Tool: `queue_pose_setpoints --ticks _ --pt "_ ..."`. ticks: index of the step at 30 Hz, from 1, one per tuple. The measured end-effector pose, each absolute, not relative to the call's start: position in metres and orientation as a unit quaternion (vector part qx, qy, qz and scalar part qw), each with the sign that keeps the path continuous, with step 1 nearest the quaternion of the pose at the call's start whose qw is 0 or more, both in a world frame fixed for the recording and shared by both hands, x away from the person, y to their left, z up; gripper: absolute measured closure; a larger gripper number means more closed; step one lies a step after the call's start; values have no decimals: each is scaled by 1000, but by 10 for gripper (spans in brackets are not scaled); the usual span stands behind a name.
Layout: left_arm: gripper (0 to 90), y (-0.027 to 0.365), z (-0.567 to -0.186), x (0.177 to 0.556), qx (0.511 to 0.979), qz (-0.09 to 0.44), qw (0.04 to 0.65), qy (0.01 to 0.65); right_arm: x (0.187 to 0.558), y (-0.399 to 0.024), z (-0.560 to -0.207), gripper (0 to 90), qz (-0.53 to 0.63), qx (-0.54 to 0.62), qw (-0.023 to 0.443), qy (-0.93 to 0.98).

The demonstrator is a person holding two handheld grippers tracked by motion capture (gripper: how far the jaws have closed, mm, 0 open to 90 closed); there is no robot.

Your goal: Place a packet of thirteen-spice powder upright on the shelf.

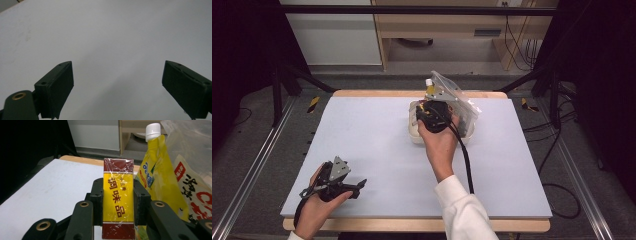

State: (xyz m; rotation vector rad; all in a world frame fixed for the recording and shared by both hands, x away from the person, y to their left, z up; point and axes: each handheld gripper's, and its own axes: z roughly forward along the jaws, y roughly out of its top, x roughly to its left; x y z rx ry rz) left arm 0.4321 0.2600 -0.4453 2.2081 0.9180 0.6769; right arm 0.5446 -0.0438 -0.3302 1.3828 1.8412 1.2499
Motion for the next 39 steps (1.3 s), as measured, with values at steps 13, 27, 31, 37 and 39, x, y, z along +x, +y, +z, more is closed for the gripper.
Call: queue_pose_setpoints --ticks 13,27,31,37,39 --pt "99 259 -444 432 837 259 330 351 561 -37 -339 682 447 526 261 675" --pt "100 258 -442 431 839 261 328 346 567 -33 -344 682 441 529 264 675" --pt "100 258 -443 431 839 260 329 346 569 -31 -347 682 438 531 264 676" --pt "100 257 -443 431 839 258 331 345 573 -29 -351 682 433 536 263 675" --pt "99 257 -443 431 841 258 329 344 573 -29 -352 682 431 539 262 675"
